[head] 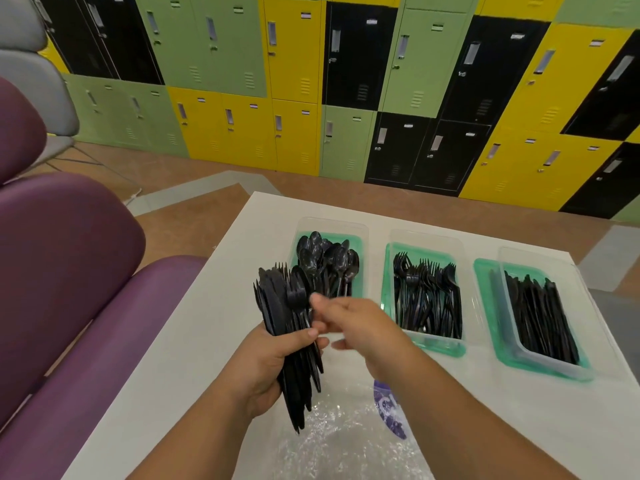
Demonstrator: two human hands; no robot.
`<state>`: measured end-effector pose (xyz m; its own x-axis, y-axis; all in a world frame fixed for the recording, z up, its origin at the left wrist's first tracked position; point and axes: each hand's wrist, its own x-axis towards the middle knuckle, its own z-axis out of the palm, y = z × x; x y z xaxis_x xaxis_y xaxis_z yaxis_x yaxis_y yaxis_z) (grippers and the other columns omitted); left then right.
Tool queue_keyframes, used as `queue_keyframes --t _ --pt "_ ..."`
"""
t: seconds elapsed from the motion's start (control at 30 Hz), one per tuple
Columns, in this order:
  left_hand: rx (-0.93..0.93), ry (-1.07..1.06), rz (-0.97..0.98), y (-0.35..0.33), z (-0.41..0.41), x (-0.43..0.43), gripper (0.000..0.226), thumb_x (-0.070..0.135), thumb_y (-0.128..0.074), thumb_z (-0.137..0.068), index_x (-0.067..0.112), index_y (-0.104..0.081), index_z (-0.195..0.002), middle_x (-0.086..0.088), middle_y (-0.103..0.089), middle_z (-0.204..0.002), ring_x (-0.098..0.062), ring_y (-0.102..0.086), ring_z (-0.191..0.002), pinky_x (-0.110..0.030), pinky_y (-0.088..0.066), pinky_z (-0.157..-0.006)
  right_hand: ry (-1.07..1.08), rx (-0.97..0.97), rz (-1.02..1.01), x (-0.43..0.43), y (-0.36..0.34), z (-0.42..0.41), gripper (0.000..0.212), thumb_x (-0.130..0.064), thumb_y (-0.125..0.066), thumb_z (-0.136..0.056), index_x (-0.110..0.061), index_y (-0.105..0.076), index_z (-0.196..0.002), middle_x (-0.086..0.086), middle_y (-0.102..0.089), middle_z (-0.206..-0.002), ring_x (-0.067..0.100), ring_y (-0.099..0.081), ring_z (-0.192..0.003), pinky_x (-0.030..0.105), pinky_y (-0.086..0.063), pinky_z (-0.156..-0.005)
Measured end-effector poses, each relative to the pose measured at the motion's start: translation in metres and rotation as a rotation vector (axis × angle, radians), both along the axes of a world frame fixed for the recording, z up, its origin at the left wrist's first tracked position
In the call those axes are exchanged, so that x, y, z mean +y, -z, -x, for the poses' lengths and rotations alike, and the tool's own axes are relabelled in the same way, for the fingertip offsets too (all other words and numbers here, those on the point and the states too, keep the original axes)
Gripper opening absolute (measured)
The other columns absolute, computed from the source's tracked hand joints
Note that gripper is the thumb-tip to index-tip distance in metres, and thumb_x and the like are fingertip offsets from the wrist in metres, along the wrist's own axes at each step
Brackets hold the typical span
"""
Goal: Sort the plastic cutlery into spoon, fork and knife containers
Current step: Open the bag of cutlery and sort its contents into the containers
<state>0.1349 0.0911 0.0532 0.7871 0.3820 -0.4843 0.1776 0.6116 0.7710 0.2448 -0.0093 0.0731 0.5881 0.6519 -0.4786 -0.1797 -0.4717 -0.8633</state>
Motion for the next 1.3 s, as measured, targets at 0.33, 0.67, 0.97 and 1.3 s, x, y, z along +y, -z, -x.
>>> queue_keyframes --t 0.33,0.67,0.97,1.3 --pt "-0.093 0.129 -0.112 -0.028 0.015 -0.038 0.025 0.000 -0.059 -0.085 0.007 -0.068 -0.107 -0.022 -0.071 -0.100 -0.034 -0.070 -0.092 -0.049 -0.056 -0.084 0.129 -0.016 -0.130 -0.031 0.007 0.034 0.056 -0.065 -0.066 -0.061 -0.011 -0.068 -0.073 0.013 -0.071 -0.083 0.027 -0.068 -0.088 0.044 -0.051 -0.093" --pt "-0.041 0.142 -0.168 -0.041 0.031 -0.057 0.031 -0.004 -0.057 -0.088 0.016 -0.062 -0.112 -0.014 -0.075 -0.096 -0.028 -0.072 -0.089 -0.035 -0.057 -0.073 0.413 -0.498 -0.257 -0.052 -0.026 0.040 0.024 -0.028 -0.072 -0.083 -0.031 -0.061 -0.105 -0.008 -0.056 -0.103 0.008 -0.057 -0.085 0.021 -0.048 -0.076" --pt "0.034 0.131 -0.153 -0.029 0.027 -0.048 0.024 -0.002 -0.061 -0.087 0.013 -0.063 -0.105 -0.006 -0.076 -0.085 -0.019 -0.074 -0.076 -0.026 -0.056 -0.065 0.267 -0.668 -0.146 -0.035 -0.038 -0.004 0.024 -0.023 -0.069 -0.086 -0.031 -0.060 -0.065 -0.009 -0.057 -0.088 -0.001 -0.048 -0.071 0.019 -0.039 -0.070" --pt "0.185 0.047 -0.179 0.008 0.014 -0.006 0.018 0.003 -0.068 -0.083 0.003 -0.066 -0.100 -0.012 -0.068 -0.081 -0.017 -0.068 -0.066 -0.031 -0.052 -0.067 0.448 -0.802 -0.075 0.007 -0.029 -0.077 0.009 -0.019 -0.050 -0.098 -0.014 -0.055 -0.092 0.000 -0.059 -0.082 0.015 -0.065 -0.056 0.025 -0.048 -0.052"
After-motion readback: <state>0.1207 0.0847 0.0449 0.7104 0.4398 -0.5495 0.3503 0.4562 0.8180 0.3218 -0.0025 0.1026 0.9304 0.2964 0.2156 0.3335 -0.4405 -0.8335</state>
